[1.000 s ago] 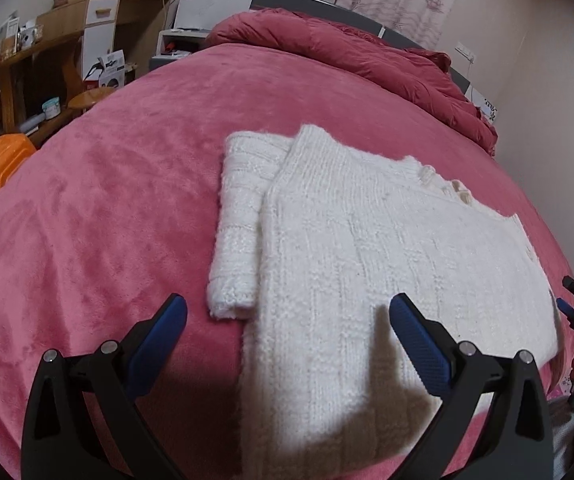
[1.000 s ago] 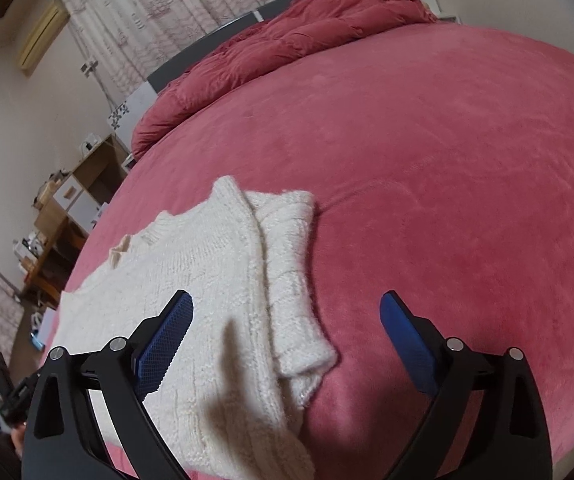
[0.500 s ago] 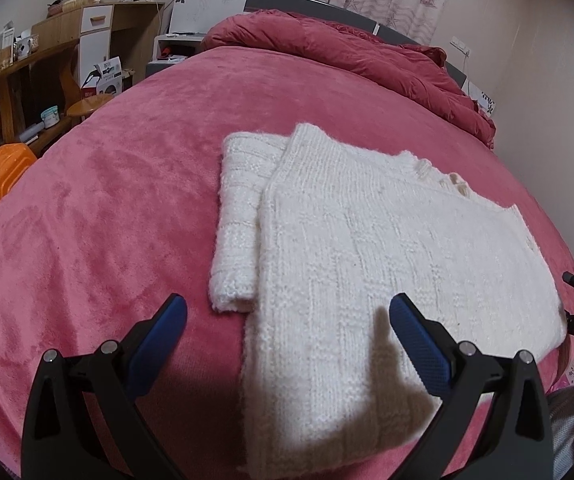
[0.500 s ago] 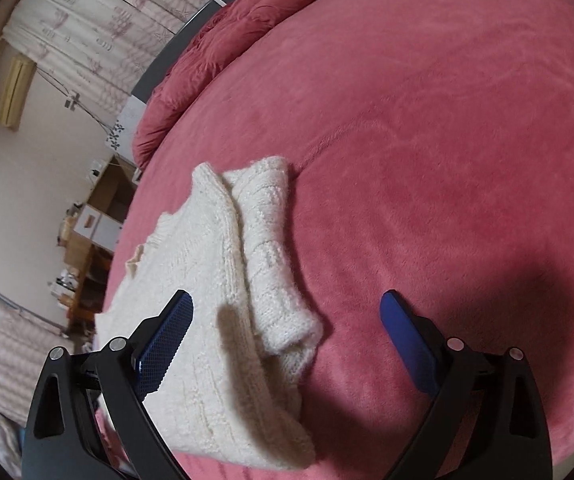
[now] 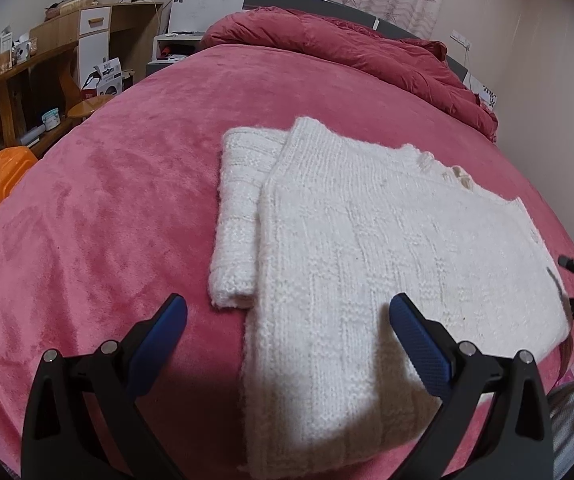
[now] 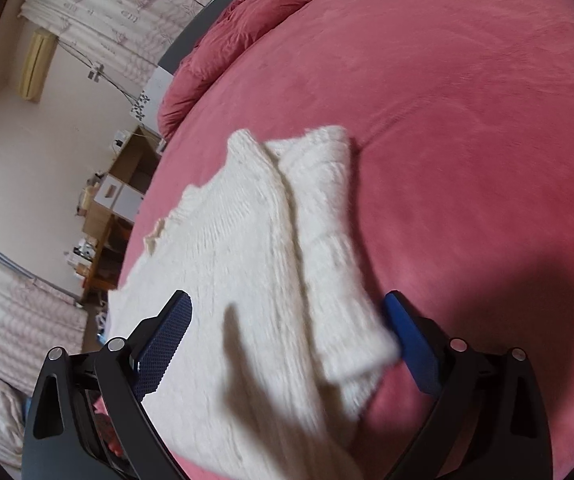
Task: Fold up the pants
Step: 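Grasp the folded end of the sweater with the right gripper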
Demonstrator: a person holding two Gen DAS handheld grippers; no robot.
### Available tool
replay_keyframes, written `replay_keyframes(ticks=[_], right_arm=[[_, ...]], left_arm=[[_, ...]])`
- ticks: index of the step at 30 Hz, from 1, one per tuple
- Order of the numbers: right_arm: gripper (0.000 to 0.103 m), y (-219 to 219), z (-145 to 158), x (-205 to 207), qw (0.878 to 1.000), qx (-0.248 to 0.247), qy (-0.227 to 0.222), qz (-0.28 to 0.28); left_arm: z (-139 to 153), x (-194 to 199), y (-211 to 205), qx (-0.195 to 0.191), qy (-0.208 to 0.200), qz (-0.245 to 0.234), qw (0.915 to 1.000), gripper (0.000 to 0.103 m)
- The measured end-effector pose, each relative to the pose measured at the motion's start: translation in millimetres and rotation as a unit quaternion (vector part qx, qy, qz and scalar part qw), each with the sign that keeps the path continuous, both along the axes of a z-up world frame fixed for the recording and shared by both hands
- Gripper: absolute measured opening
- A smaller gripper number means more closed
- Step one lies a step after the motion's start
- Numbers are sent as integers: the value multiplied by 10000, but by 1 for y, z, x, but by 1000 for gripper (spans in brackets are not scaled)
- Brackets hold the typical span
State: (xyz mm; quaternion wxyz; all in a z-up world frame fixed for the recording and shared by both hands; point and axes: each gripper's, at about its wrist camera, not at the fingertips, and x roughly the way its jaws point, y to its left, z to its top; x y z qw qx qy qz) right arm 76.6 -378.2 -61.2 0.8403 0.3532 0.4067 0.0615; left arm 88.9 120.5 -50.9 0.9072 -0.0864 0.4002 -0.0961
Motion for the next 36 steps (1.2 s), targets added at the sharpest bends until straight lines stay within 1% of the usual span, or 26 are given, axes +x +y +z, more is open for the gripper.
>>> replay_keyframes(ticks=[2,4,6,8,10,12,13,14,15,16,17,18,19,20,22,24,27,28,30,32,35,36], right_arm=[[96,5,1,1,10000,26,-30,79],[96,9,2,-1,9996,153,-64,245],[96,12,3,-5,9993,160,-99,318],[96,14,1,0,9995,67,-26,303],[95,15,0,5,9997,46,-27,241],[90,18,1,10,9999,2,-26,169],[83,19,1,12,9999,-24,-4,129],[71,20,0,15,10000,-45,40,74],[63,17,-2,15,10000,-31,59,51],[45,16,-4,16,9999,56,106,27],[33,14,-7,16,9996,237,148,10],[32,11,-10,16,9987,476,157,-2],[29,10,-11,15,9982,576,130,-30],[28,11,-9,13,9983,579,90,-39],[27,16,-1,8,9992,400,38,-65],[26,21,6,6,9994,324,37,-120],[24,34,28,6,9997,165,-51,-188],[24,45,41,8,9998,-10,-99,-151],[24,60,60,13,9994,-305,-150,-70],[23,86,84,18,9978,-621,-237,60],[23,119,107,27,9951,-931,-265,205],[23,125,111,29,9945,-984,-256,231]], left_arm=[[1,-1,1,21,-11,-9,10000,101],[2,-2,3,28,-62,17,10000,101],[2,-1,5,-20,-45,54,10000,101],[0,0,7,-142,25,64,9999,101],[0,1,6,-170,57,60,9998,101],[0,0,4,-114,22,48,9999,101],[0,0,4,-85,7,47,10000,101],[0,0,4,-55,-3,52,10000,101],[0,0,4,-43,-2,59,10000,101],[0,0,4,-40,8,75,10000,101],[0,0,5,-48,18,95,9999,101],[0,1,6,-53,28,119,9999,101],[0,2,8,-54,41,169,9998,101],[0,2,11,-60,50,235,9997,101],[1,3,17,-122,55,361,9993,101],[1,5,24,-187,62,511,9985,101],[1,5,32,-219,91,665,9975,101],[1,6,34,-187,102,712,9972,101],[1,5,36,-106,110,763,9970,101],[2,5,37,-50,121,763,9970,101],[3,3,41,-102,136,769,9969,101],[3,3,42,-137,146,762,9969,101]])
